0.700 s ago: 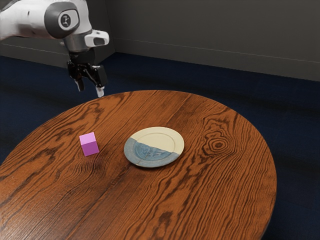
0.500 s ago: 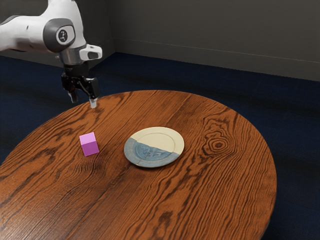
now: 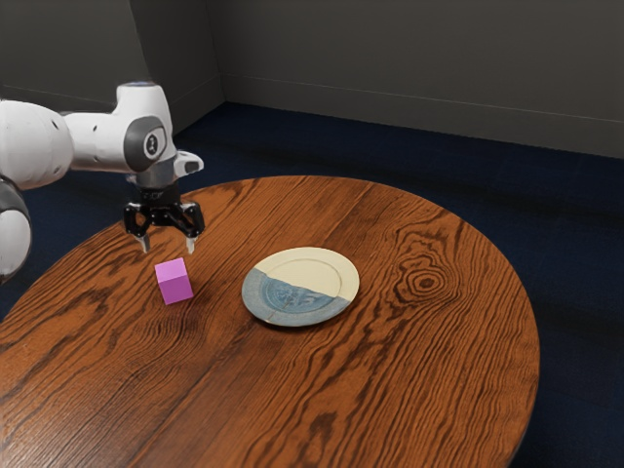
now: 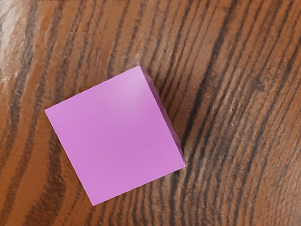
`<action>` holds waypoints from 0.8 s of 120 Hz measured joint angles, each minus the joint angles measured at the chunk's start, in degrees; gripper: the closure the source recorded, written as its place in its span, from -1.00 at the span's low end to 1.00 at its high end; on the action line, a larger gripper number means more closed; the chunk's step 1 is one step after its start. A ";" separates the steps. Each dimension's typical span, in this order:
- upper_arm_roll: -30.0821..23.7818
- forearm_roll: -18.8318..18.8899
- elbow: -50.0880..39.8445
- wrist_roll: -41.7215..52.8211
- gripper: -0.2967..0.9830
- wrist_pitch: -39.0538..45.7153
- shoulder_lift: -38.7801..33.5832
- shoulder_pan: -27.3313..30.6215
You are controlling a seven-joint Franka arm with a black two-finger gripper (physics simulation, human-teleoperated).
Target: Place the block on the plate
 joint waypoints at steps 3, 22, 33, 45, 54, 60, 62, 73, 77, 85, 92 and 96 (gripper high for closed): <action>0.30 -0.47 0.24 -1.27 -0.54 0.63 0.66 -0.08; 1.00 -2.59 0.55 -8.57 -0.54 5.32 4.16 0.65; 1.03 -3.02 0.33 -12.04 -0.54 8.53 5.79 1.16; 0.77 -3.07 -0.17 -15.27 -0.54 10.99 6.35 2.62; 0.56 -3.00 -0.23 -17.36 -0.54 12.73 7.42 3.03; 0.47 -2.96 -0.28 -18.61 -0.54 13.93 8.12 3.11; 0.44 -2.94 -0.29 -19.01 -0.54 14.32 8.36 3.13; 0.35 -2.76 -0.35 -20.96 -0.54 16.01 9.29 3.15; 0.34 -2.71 -0.41 -21.59 -0.54 16.46 9.58 3.16; 0.28 -2.65 -1.49 -22.76 -0.54 17.15 9.59 3.16; 0.12 -2.61 -2.61 -23.68 -0.54 17.59 9.29 3.16; -0.07 -2.60 -3.01 -24.15 -0.54 17.79 9.14 3.19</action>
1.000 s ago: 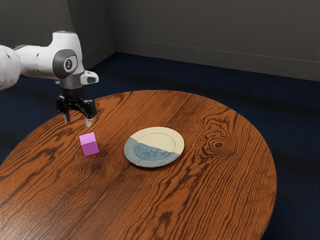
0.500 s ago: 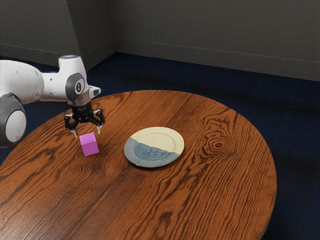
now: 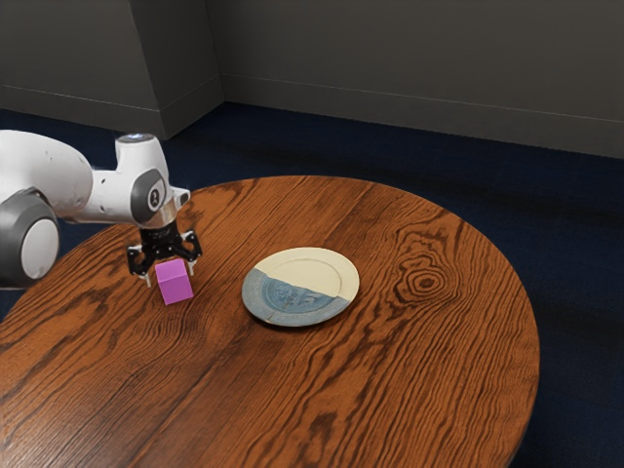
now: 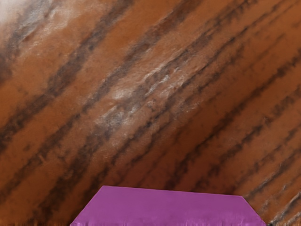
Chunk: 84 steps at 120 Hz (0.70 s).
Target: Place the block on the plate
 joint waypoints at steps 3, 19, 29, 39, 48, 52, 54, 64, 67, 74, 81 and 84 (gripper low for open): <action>-0.11 0.01 -0.32 -0.34 -0.53 0.13 -0.17 0.01; -0.56 0.08 -1.13 -1.87 -0.37 0.55 -0.93 -0.03; -0.63 0.10 -1.52 -2.66 -0.25 0.69 -1.24 -0.03; -0.71 0.11 -2.06 -3.35 -0.17 0.78 -1.79 -0.06; -0.73 0.13 -2.32 -3.91 -0.13 0.84 -2.17 -0.10; -0.72 0.15 -2.36 -4.14 -0.12 0.87 -2.26 -0.10; -0.73 0.15 -2.37 -4.25 -0.12 0.88 -2.29 -0.11; -0.74 0.17 -2.42 -4.77 -0.11 0.92 -2.55 -0.11; -0.74 0.17 -2.44 -4.91 -0.10 0.92 -2.66 -0.14; -0.74 0.20 -2.52 -5.23 -0.10 0.92 -3.01 -0.22; -0.74 0.22 -3.06 -5.52 -0.09 0.94 -4.12 -0.66; -0.74 0.22 -3.30 -5.64 -0.09 0.95 -4.57 -0.96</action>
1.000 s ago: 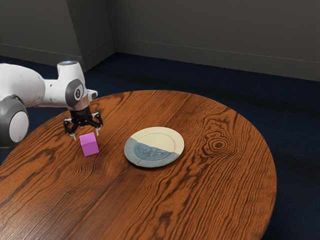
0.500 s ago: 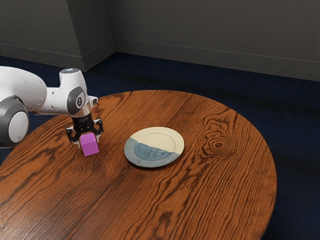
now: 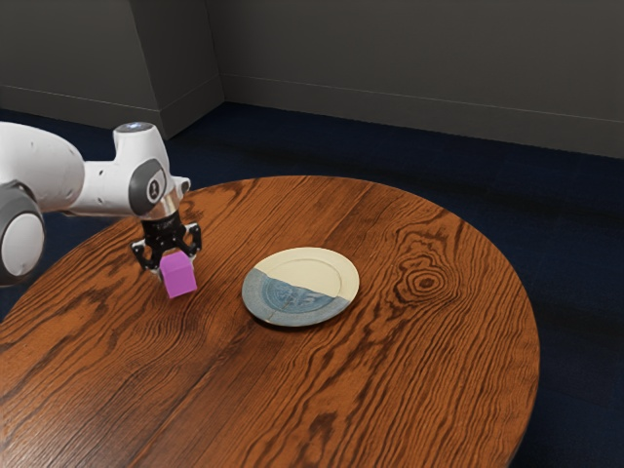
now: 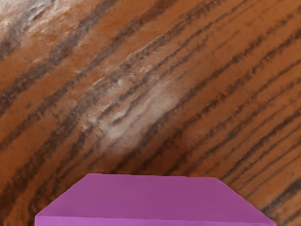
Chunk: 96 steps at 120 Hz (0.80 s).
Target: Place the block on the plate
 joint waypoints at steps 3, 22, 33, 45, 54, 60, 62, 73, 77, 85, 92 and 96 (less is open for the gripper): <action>0.01 0.01 -0.26 -0.11 -0.09 0.01 -0.56 -0.56; 0.00 0.04 -1.04 -0.78 -0.08 0.05 -4.39 -7.94; -1.05 0.03 -0.97 -1.12 -0.08 0.09 -5.47 -11.82; -1.50 -0.04 -0.13 -1.48 -0.08 0.64 -4.96 -16.55; -1.63 -0.15 2.03 -1.74 -0.08 1.53 -2.49 -18.91; -1.66 -0.20 4.51 -1.89 -0.08 1.98 -0.50 -19.58; -1.66 -0.22 5.30 -1.94 -0.08 2.11 0.17 -19.69; -1.68 -0.38 7.25 -2.16 -0.08 2.66 2.71 -19.76; -1.68 -0.47 7.88 -2.23 -0.08 2.80 3.47 -19.57; -1.67 -0.64 9.21 -2.36 -0.10 3.03 4.77 -19.19; -1.67 -0.80 9.76 -2.42 -0.20 3.17 5.28 -19.08; -1.67 -0.86 9.89 -2.46 -0.25 3.25 5.40 -19.05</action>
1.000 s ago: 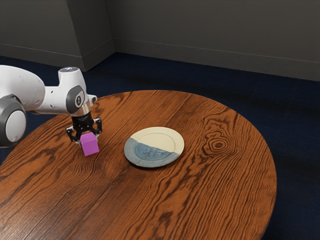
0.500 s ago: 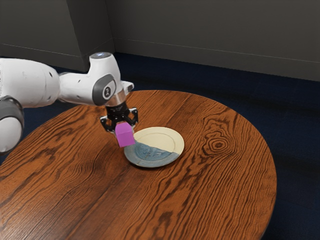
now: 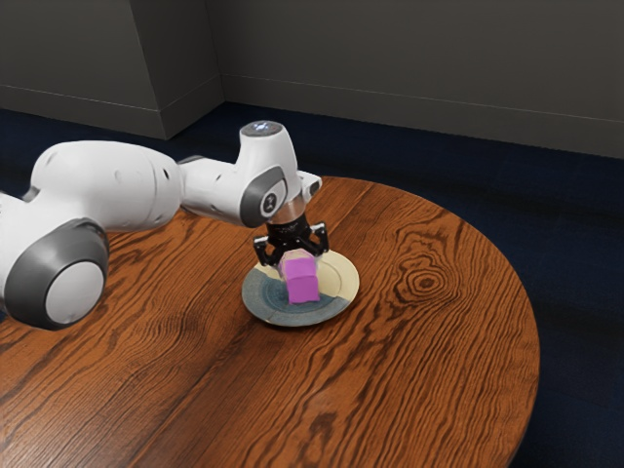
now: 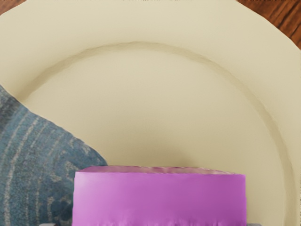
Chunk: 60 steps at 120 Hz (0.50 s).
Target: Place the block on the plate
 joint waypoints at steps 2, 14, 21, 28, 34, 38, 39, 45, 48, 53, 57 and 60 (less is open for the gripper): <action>0.00 -0.03 0.04 -0.02 -0.27 0.03 0.04 0.01; 0.05 0.08 -0.33 -0.03 -0.37 0.09 -2.54 -0.55; 0.04 0.32 -2.35 0.03 -0.41 -0.10 -6.13 -1.19; -0.21 0.49 -5.37 0.53 -0.44 -0.81 -10.24 -1.21; -0.50 1.11 -6.89 1.39 -0.46 -3.08 -13.76 -0.97; -0.59 1.89 -8.68 2.27 -0.47 -4.80 -16.63 -0.91; -0.61 2.08 -9.29 2.54 -0.47 -5.20 -17.44 -0.89; -1.02 3.71 -13.17 4.57 -0.49 -7.47 -22.43 -0.58; -1.69 4.44 -14.29 5.76 -0.49 -8.79 -24.36 0.06; -2.52 5.36 -15.22 7.95 -0.50 -11.48 -27.06 0.88; -2.86 5.91 -15.32 9.88 -0.51 -13.54 -28.60 1.19; -3.00 6.22 -15.08 11.40 -0.51 -14.92 -29.30 1.35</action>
